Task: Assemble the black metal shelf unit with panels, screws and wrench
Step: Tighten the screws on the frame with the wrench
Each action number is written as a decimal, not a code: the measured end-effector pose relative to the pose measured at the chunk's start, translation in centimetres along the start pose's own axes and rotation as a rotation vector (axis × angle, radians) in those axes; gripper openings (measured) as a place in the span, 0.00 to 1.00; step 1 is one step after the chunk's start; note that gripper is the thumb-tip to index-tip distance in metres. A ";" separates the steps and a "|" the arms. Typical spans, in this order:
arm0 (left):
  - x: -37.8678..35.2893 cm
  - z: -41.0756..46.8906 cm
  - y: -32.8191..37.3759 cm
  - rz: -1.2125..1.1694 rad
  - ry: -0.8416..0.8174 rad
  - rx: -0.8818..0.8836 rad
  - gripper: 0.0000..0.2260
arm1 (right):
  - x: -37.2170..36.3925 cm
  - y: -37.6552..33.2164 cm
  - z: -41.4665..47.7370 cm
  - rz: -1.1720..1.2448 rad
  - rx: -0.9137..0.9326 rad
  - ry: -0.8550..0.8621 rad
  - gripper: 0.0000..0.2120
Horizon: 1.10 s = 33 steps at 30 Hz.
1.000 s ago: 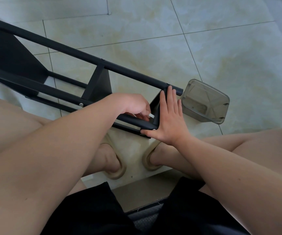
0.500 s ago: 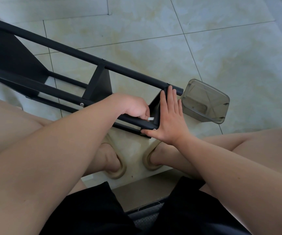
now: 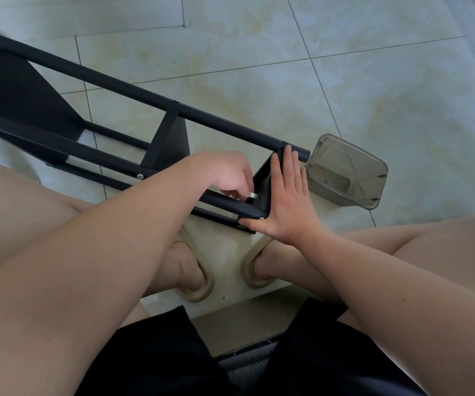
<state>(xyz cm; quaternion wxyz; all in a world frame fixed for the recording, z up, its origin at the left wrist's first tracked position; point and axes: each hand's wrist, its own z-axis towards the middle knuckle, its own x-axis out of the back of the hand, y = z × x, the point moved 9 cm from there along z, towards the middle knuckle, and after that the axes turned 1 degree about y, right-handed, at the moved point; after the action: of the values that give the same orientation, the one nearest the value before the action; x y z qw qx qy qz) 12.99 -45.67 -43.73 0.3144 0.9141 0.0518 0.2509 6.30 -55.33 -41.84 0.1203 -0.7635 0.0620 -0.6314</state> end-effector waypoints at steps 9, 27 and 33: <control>-0.7 0.2 -0.2 -0.426 0.035 0.102 0.03 | 0.0 0.0 0.1 0.000 0.001 -0.003 0.65; -0.5 0.2 -0.2 -0.549 0.123 0.106 0.04 | 0.0 0.0 0.1 0.007 -0.004 0.006 0.66; -0.7 0.1 -0.3 -0.495 0.122 0.131 0.02 | 0.0 0.0 0.1 0.017 -0.004 0.011 0.66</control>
<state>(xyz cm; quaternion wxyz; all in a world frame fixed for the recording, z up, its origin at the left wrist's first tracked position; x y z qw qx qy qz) 12.46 -45.69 -44.30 0.3025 0.8752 0.3089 0.2172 6.40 -55.33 -41.83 0.1236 -0.7596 0.0704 -0.6346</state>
